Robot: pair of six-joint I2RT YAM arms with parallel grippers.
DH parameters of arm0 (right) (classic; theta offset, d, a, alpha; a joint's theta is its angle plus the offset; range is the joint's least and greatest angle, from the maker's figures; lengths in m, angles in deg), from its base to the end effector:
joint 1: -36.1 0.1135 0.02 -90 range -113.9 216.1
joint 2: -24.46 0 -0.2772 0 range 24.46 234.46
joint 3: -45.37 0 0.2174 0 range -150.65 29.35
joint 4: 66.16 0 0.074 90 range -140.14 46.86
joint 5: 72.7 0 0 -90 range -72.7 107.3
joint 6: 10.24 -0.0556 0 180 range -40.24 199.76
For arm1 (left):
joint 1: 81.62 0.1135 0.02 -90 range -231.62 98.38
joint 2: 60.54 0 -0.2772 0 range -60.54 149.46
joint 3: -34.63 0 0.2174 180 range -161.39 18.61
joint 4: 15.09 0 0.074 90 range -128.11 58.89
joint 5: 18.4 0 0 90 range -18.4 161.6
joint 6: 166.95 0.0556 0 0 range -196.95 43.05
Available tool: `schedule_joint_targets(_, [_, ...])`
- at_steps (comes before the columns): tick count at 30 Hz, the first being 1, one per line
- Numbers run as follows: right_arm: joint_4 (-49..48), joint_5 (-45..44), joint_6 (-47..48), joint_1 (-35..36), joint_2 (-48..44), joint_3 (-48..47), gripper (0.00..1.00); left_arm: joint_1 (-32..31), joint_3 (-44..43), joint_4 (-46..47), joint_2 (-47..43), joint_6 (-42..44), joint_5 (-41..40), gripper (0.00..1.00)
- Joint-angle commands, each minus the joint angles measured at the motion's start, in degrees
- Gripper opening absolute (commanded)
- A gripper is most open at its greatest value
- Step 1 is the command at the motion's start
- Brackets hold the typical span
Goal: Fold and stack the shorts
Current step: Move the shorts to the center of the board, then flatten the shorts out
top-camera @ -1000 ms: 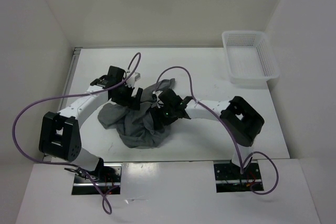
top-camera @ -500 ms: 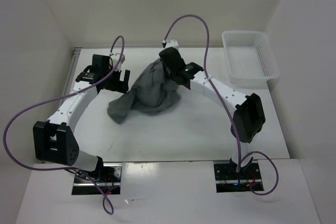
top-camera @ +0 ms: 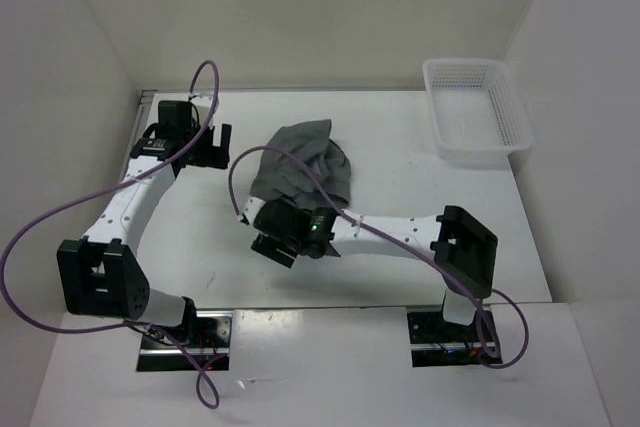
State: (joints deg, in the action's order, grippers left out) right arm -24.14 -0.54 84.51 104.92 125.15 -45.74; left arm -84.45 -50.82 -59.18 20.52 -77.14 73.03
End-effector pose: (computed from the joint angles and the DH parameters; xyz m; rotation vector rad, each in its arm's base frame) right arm 0.1476 0.3338 0.2502 -1.3393 2.0115 0.1247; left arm 0.2930 -0.0159 0.3212 0.0654 2.2631 -0.0563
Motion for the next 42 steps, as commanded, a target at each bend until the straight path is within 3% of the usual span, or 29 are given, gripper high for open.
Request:
schedule_joint_targets(1, [1.77, 1.52, -1.67, -1.58, -6.81, 0.73, 0.82, -0.07, 0.96, 0.65, -2.31, 0.19, 1.46, 1.0])
schedule_joint_targets(6, [-8.75, -0.45, -9.9, -5.51, -19.89, 7.74, 0.85, -0.07, 1.49, 0.65, -2.31, 0.19, 2.88, 1.0])
schedule_joint_targets(9, [-15.7, 5.8, -22.79, -18.51, -24.21, 12.15, 0.87, -1.56, 2.63, 0.65, -1.78, 0.19, 3.48, 1.0])
schedule_joint_targets(11, [-16.59, 4.85, -27.76, -26.14, -23.7, 13.04, 0.87, -2.79, 2.63, 0.13, -1.25, 0.19, 4.97, 1.0])
schedule_joint_targets(13, [-14.84, 2.56, -32.06, -28.9, -20.8, 13.57, 0.86, -5.59, 2.63, -1.19, 0.23, 0.19, 6.38, 1.0])
schedule_joint_targets(21, [-9.74, -2.02, -34.81, -30.94, -17.63, 17.43, 0.77, -18.25, -7.99, -0.67, 10.15, 0.19, 4.29, 1.0])
schedule_joint_targets(27, [-12.98, 3.95, -37.0, -30.94, -18.15, 24.1, 0.74, -27.22, -5.64, 1.43, 14.91, 0.19, -3.88, 1.0])
schedule_joint_targets(32, [-17.03, 3.17, -37.01, -30.94, -14.13, 24.56, 0.74, -28.55, -0.1, 6.18, 15.54, 0.19, -11.35, 0.91])
schedule_joint_targets(35, [-18.7, 2.64, -35.79, -30.94, -9.22, 21.4, 0.74, -28.55, 0.61, 6.81, 16.23, 0.19, -12.59, 0.8])
schedule_joint_targets(36, [-18.7, 2.64, -35.08, -30.94, -7.71, 20.52, 0.74, -28.55, 0.61, 6.81, 16.76, 0.19, -12.59, 0.75])
schedule_joint_targets(37, [-19.23, 2.64, -35.08, -30.94, -6.22, 18.68, 0.72, -28.55, -0.09, 6.81, 17.29, 0.19, -12.59, 0.6])
schedule_joint_targets(40, [-17.57, 1.77, -34.46, -30.94, -0.85, 15.6, 0.66, -28.55, -0.62, 6.81, 17.9, 0.19, -13.21, 0.48])
schedule_joint_targets(42, [-15.8, -0.87, -36.3, -32.34, 0.83, 15.06, 0.54, -28.55, -1.15, 6.81, 17.91, 0.19, -13.21, 0.42])
